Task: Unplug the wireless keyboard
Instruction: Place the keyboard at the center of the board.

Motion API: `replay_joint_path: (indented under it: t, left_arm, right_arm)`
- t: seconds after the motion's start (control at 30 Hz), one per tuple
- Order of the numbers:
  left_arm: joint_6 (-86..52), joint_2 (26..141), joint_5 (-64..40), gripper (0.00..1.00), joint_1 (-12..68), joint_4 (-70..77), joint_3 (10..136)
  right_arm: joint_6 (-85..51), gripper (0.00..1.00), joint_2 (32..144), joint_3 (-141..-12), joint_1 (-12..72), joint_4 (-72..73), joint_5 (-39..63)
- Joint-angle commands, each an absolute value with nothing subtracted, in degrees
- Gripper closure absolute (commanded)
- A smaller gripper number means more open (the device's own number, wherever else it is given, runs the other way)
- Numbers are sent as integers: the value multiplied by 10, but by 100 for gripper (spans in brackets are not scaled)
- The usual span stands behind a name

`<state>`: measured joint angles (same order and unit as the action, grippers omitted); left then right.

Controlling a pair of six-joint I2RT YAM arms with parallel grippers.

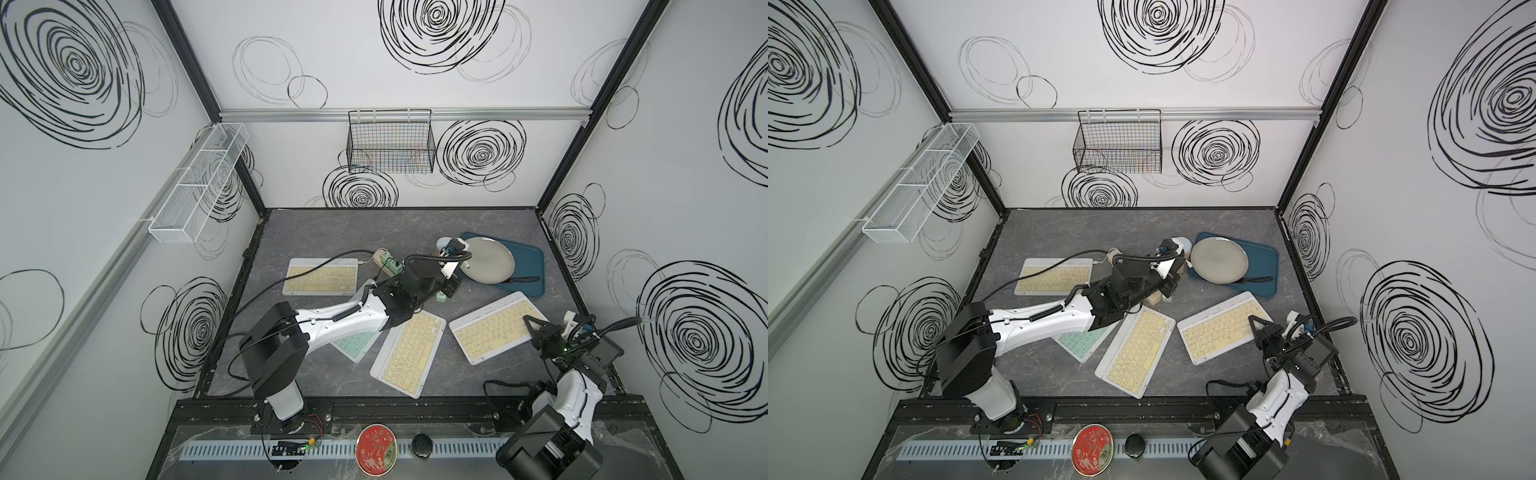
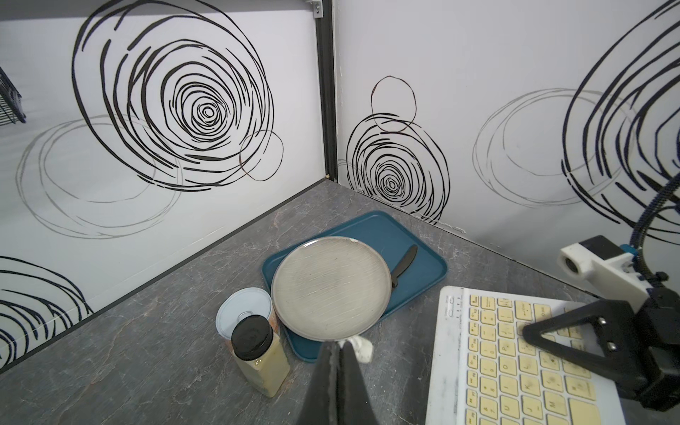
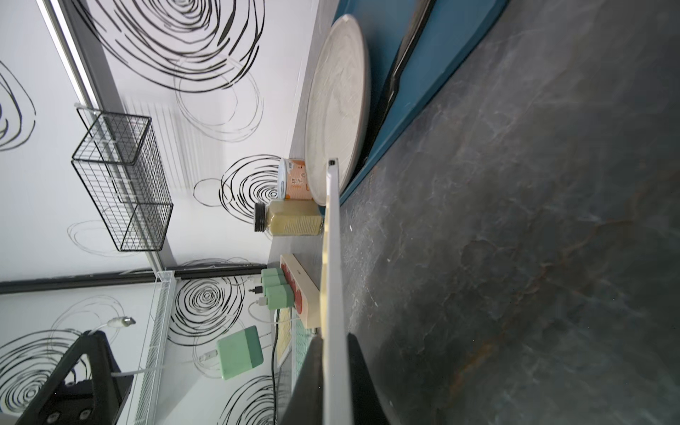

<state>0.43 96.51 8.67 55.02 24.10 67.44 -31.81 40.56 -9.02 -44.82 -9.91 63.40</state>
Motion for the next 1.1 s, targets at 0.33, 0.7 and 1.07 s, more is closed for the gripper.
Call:
replay_joint_path:
  t: [0.33, 0.7, 1.07]
  left_arm:
    - [10, 968, 81, 100, 554, 282, 697]
    - [8, 970, 54, 100, 542, 290, 700]
    - [2, 970, 58, 100, 538, 291, 694]
  right_arm:
    - [-281, 100, 491, -158, -242, -153, 514]
    - [-265, 85, 576, -223, -143, -185, 449]
    - [-273, 71, 730, -246, -141, -81, 452]
